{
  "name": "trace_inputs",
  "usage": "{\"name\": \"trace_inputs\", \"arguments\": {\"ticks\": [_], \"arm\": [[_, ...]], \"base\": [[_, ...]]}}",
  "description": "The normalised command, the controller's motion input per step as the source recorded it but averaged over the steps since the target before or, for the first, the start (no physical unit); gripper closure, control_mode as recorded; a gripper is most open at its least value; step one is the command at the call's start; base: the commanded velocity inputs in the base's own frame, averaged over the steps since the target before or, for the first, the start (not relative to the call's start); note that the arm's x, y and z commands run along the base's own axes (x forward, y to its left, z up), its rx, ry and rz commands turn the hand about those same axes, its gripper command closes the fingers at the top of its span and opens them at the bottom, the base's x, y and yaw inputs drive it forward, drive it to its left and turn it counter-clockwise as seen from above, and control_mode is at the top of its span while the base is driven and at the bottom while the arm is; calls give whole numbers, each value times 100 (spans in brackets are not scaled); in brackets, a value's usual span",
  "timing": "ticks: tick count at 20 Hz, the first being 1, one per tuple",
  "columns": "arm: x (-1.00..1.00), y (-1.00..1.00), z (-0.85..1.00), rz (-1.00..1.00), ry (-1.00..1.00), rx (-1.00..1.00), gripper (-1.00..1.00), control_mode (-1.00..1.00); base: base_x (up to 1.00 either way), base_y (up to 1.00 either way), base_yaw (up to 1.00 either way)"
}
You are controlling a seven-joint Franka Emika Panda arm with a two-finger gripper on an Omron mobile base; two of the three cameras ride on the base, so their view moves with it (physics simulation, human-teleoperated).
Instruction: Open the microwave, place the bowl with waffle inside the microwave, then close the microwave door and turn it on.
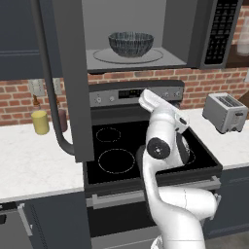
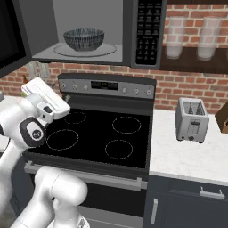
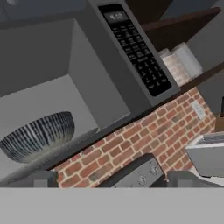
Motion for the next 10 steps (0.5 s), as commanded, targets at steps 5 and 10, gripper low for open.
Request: {"name": "trace_inputs", "arguments": {"ticks": [5, 10], "arm": [[-75, 25, 0, -20, -23, -21, -100, -100], [-86, 44, 0, -15, -24, -11, -100, -100]], "base": [[0, 0, 0], [0, 0, 0]]}}
